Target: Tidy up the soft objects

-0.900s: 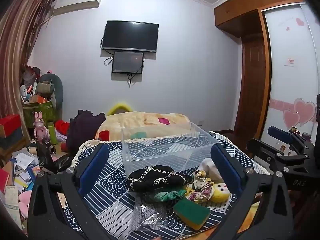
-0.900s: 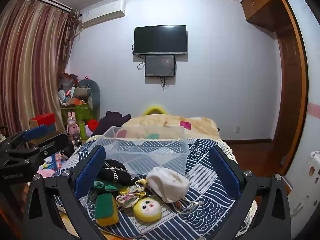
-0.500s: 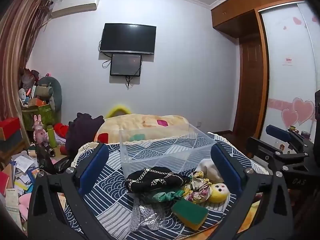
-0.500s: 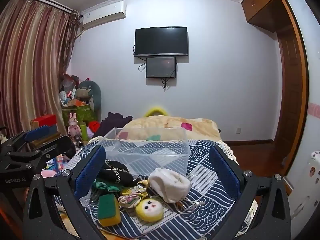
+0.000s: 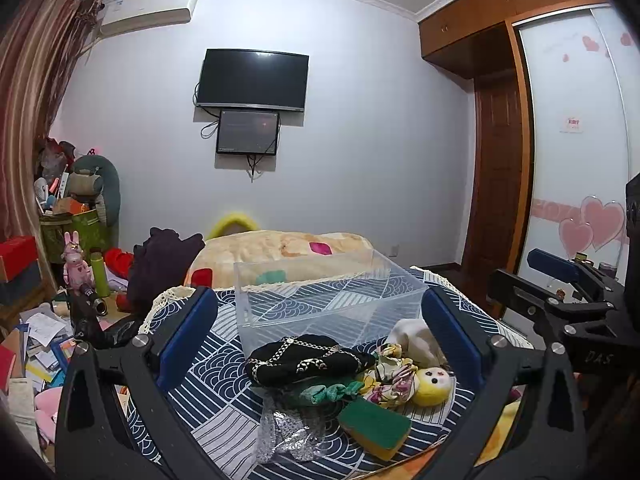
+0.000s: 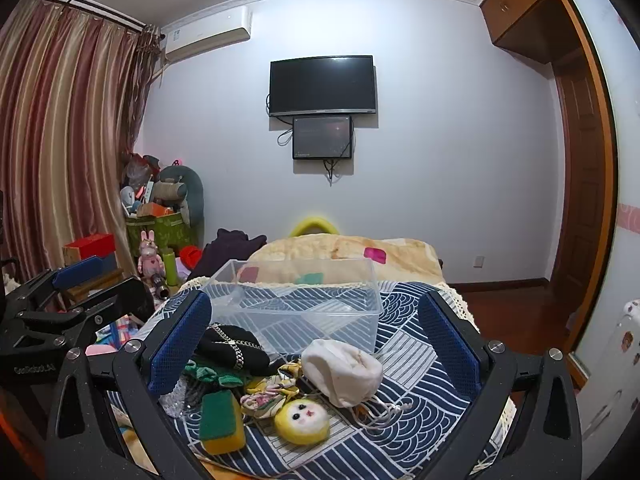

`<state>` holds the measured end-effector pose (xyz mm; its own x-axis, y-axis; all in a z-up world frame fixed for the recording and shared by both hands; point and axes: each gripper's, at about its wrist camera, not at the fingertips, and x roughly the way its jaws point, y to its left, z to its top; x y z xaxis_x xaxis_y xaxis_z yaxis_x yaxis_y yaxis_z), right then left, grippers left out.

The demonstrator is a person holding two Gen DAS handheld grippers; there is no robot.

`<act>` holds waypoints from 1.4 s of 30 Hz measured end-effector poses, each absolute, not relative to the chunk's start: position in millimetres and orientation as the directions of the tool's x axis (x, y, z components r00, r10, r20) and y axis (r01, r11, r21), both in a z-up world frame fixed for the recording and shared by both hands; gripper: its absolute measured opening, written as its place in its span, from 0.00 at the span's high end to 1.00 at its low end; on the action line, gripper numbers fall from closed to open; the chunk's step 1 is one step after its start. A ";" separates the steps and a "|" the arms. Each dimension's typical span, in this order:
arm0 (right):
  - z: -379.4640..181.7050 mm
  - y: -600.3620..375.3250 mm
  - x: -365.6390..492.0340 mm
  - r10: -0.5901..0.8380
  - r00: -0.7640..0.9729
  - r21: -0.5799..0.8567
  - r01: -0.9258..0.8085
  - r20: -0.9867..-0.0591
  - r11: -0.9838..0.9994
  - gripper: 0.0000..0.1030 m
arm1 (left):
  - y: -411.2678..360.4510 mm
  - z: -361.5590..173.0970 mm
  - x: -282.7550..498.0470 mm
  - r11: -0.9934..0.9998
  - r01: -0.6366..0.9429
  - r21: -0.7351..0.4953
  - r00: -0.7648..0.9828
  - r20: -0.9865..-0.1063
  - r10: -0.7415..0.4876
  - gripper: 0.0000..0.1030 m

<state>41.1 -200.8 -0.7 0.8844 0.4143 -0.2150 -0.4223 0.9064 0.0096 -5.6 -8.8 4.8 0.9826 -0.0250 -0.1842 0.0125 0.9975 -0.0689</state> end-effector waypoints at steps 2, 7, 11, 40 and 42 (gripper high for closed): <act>-1.5 -200.9 42.3 0.416 0.884 0.011 -0.423 -0.216 0.906 0.00 | -9.2 4.7 -5.6 0.998 0.011 -0.068 0.983 -0.184 -0.023 0.00; -2.5 -200.1 42.9 0.416 0.884 0.009 -0.424 -0.213 0.906 0.00 | -9.3 3.6 -6.1 0.998 0.013 -0.069 0.983 -0.183 -0.026 0.00; -2.1 -201.0 42.0 0.418 0.883 0.009 -0.426 -0.211 0.905 0.00 | -9.5 3.0 -6.6 0.997 0.013 -0.074 0.982 -0.189 -0.027 0.00; -2.1 -200.3 38.8 0.430 0.881 0.017 -0.436 -0.199 0.900 0.00 | -7.7 4.9 -5.5 0.996 0.012 -0.087 0.983 -0.182 -0.027 0.00; -1.6 -199.7 37.9 0.430 0.881 0.015 -0.436 -0.197 0.900 0.00 | -6.9 4.9 -6.3 0.996 0.013 -0.088 0.983 -0.180 -0.028 0.00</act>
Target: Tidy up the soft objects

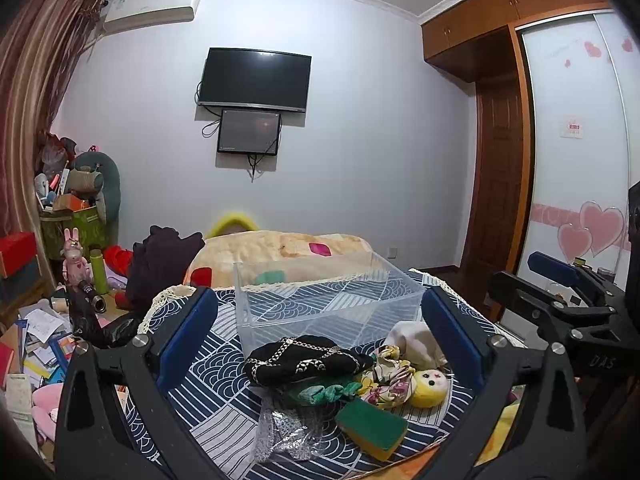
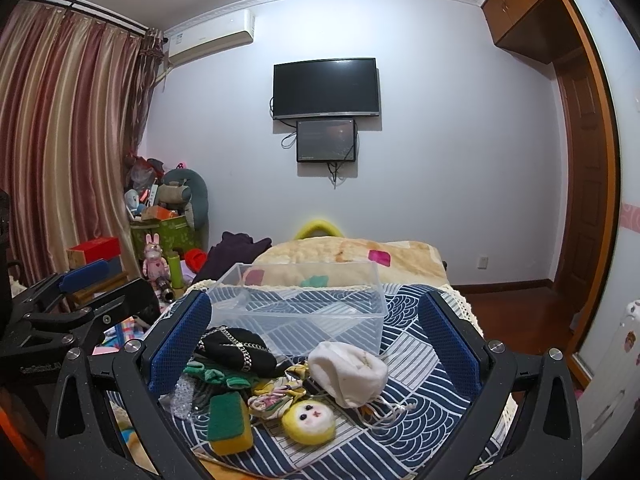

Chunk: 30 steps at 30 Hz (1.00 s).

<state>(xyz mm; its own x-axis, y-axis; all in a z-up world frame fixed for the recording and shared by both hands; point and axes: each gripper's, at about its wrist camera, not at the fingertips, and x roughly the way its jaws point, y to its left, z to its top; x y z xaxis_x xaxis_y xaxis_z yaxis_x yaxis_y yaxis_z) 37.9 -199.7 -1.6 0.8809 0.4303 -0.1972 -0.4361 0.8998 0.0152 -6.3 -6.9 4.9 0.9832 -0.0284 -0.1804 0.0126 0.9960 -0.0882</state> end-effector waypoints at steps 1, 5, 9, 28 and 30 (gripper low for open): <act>-1.5 -199.5 37.6 0.431 0.881 0.015 -0.437 -0.196 0.900 0.00 | -7.0 5.0 -6.0 0.996 0.013 -0.089 0.983 -0.179 -0.029 0.00; -1.2 -199.1 35.4 0.431 0.882 0.012 -0.437 -0.190 0.899 0.00 | -5.3 4.8 -7.9 0.996 0.015 -0.091 0.984 -0.174 -0.030 0.00; 0.0 -199.0 33.7 0.435 0.882 0.012 -0.441 -0.181 0.898 0.00 | -5.6 4.1 -9.8 0.996 0.015 -0.089 0.985 -0.170 -0.030 0.00; -13.8 -201.7 46.7 0.438 0.872 0.019 -0.445 -0.218 0.895 0.00 | -1.6 -13.3 7.2 0.996 0.000 -0.094 0.974 -0.227 -0.021 0.03; -20.9 -203.5 56.9 0.427 0.869 0.034 -0.433 -0.251 0.901 0.02 | 2.3 -18.4 15.9 0.994 0.010 -0.113 0.964 -0.264 -0.040 0.17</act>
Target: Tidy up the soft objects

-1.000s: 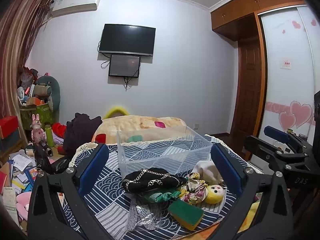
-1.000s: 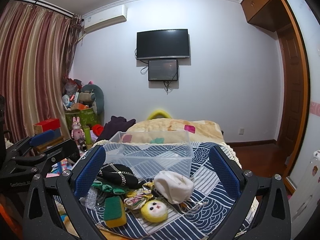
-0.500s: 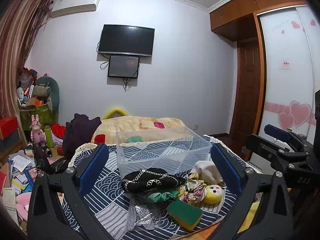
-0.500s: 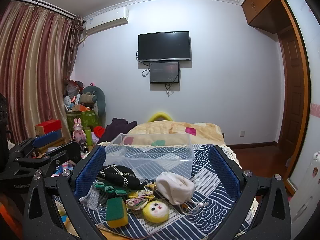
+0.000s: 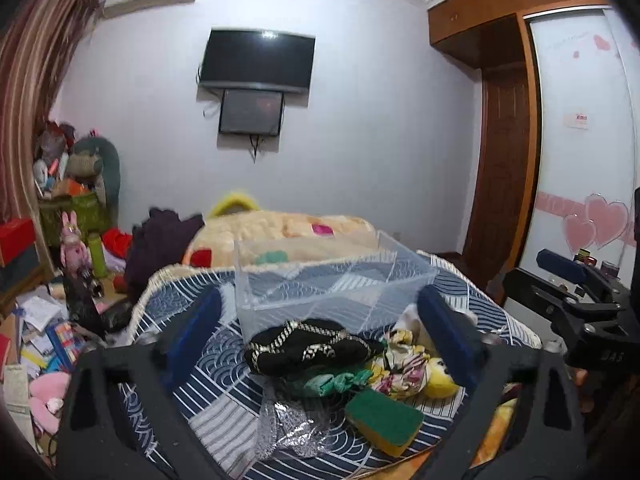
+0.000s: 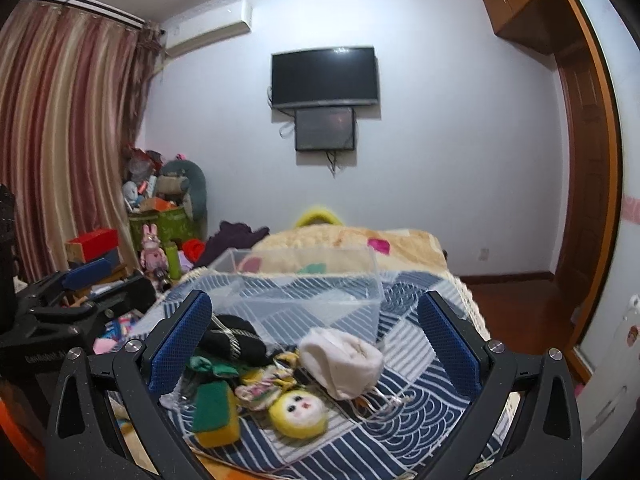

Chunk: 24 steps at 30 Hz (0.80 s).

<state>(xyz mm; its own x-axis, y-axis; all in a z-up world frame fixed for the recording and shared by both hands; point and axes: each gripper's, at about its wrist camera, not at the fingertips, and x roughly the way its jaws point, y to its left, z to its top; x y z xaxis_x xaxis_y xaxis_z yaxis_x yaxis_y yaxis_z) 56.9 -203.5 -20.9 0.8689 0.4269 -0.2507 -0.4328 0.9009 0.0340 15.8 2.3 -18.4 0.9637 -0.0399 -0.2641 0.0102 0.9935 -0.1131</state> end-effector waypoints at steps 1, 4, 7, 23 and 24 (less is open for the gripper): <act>-23.3 -204.4 60.2 0.428 0.865 0.044 -0.433 -0.262 0.900 0.06 | 4.6 -21.2 21.6 0.992 0.014 -0.126 0.956 -0.288 -0.050 0.22; -36.0 -207.2 77.1 0.436 0.840 0.091 -0.431 -0.324 0.898 0.18 | 10.1 -32.1 36.1 0.988 0.011 -0.153 0.938 -0.340 -0.063 0.24; -45.5 -209.0 85.4 0.434 0.824 0.115 -0.423 -0.364 0.899 0.21 | 10.9 -43.8 44.8 0.988 -0.002 -0.151 0.926 -0.373 -0.055 0.24; -84.9 -205.5 111.0 0.438 0.727 0.188 -0.402 -0.529 0.896 0.54 | 25.8 -80.9 77.7 0.971 0.007 -0.241 0.875 -0.468 -0.123 0.27; -85.3 -205.4 110.1 0.443 0.722 0.192 -0.406 -0.531 0.893 0.56 | 25.1 -81.7 78.7 0.969 0.015 -0.246 0.872 -0.470 -0.133 0.29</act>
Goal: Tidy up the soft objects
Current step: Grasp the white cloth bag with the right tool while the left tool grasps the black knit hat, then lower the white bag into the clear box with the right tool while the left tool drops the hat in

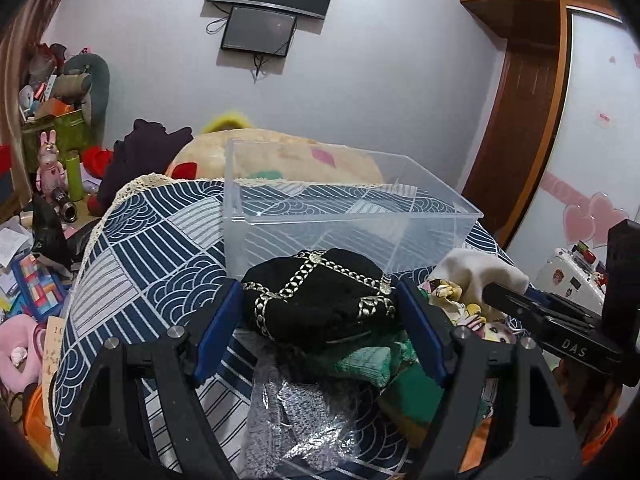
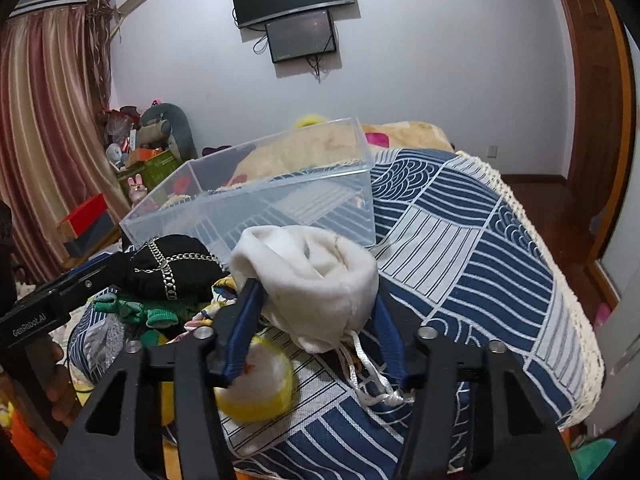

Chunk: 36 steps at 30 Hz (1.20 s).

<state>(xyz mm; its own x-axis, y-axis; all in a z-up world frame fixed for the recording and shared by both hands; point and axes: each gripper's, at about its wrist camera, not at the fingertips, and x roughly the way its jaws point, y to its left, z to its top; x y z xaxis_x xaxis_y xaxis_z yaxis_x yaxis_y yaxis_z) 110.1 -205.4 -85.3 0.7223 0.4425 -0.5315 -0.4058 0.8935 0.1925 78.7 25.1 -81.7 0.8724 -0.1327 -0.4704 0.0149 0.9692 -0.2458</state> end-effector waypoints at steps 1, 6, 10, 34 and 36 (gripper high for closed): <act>-85.3 -204.9 109.2 0.445 0.720 0.192 -0.409 -0.533 0.892 0.59 | 25.5 -82.2 79.0 0.968 0.020 -0.251 0.869 -0.474 -0.141 0.34; -83.0 -205.2 109.0 0.442 0.725 0.180 -0.413 -0.528 0.893 0.72 | 26.5 -83.5 79.8 0.963 0.032 -0.267 0.863 -0.479 -0.162 0.52; -80.0 -207.1 109.9 0.446 0.731 0.179 -0.417 -0.515 0.891 0.77 | 26.2 -81.3 76.7 0.964 0.031 -0.263 0.864 -0.479 -0.158 0.69; -9.9 -206.3 104.7 0.468 0.817 0.127 -0.453 -0.338 0.883 0.78 | 40.7 3.4 59.8 0.963 0.063 -0.261 0.951 -0.276 -0.137 0.75; -5.0 -203.9 110.4 0.470 0.820 0.125 -0.455 -0.328 0.882 0.78 | 45.0 4.8 70.1 0.963 0.055 -0.263 0.950 -0.283 -0.132 0.75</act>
